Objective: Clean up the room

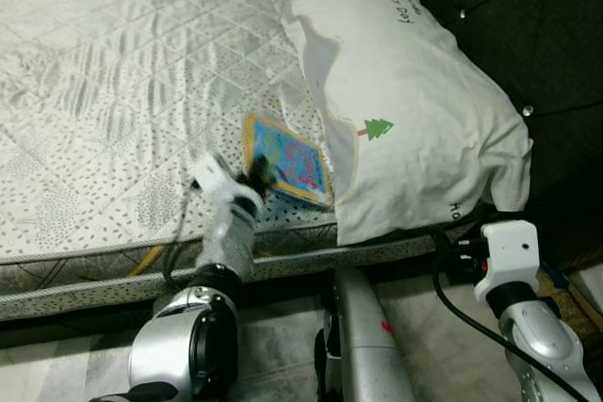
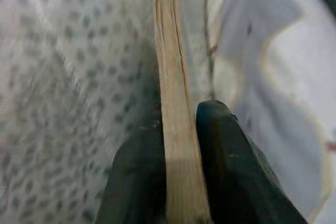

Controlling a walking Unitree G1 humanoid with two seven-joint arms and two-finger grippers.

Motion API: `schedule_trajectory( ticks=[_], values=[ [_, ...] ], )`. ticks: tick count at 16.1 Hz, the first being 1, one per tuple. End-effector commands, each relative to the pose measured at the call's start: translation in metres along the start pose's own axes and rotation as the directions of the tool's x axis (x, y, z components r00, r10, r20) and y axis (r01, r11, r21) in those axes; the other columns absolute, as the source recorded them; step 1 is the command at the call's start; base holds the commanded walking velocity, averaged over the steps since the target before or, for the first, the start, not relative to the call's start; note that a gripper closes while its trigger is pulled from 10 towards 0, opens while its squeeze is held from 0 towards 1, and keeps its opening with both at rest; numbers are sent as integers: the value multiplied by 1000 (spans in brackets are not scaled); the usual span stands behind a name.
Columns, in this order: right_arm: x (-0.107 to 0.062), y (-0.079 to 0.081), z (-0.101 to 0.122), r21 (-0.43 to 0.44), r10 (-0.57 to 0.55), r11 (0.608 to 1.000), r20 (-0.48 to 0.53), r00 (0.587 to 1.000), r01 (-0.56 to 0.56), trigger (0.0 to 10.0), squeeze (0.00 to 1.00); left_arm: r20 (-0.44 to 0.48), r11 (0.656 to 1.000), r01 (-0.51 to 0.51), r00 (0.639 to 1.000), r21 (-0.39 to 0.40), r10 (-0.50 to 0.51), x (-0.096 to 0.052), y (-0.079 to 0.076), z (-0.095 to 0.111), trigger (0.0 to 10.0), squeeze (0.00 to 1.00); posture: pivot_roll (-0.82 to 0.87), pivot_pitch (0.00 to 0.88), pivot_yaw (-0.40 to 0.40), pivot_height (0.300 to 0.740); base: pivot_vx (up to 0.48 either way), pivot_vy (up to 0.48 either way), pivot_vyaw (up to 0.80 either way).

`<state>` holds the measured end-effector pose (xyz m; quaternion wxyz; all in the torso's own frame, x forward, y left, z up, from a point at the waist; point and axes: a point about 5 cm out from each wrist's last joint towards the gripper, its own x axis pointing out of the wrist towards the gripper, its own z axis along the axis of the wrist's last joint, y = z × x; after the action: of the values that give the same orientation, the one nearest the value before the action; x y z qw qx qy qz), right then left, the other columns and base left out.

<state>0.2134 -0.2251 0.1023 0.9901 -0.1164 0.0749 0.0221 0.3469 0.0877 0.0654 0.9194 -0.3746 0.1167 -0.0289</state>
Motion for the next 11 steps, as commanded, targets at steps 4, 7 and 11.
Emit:
schedule_trajectory(
  ticks=[4,7,11],
  values=[
    [-2,-3,-1,4,-16,1000,-8,1000,16,10000,0,-79,999,-35,996,22,37,-1,-6,-19,10000,1000,-219,174,-82,545,0,0,0],
    [-1,-1,0,5,-18,1000,-4,1000,18,10000,0,-102,995,-71,992,77,78,-2,2,-17,10000,1000,-212,173,-78,545,0,0,0],
    [1,1,0,7,-10,1000,0,1000,10,10000,0,-164,974,-113,975,198,147,-1,17,-9,10000,1000,-198,171,-76,545,0,0,0]
  ],
)
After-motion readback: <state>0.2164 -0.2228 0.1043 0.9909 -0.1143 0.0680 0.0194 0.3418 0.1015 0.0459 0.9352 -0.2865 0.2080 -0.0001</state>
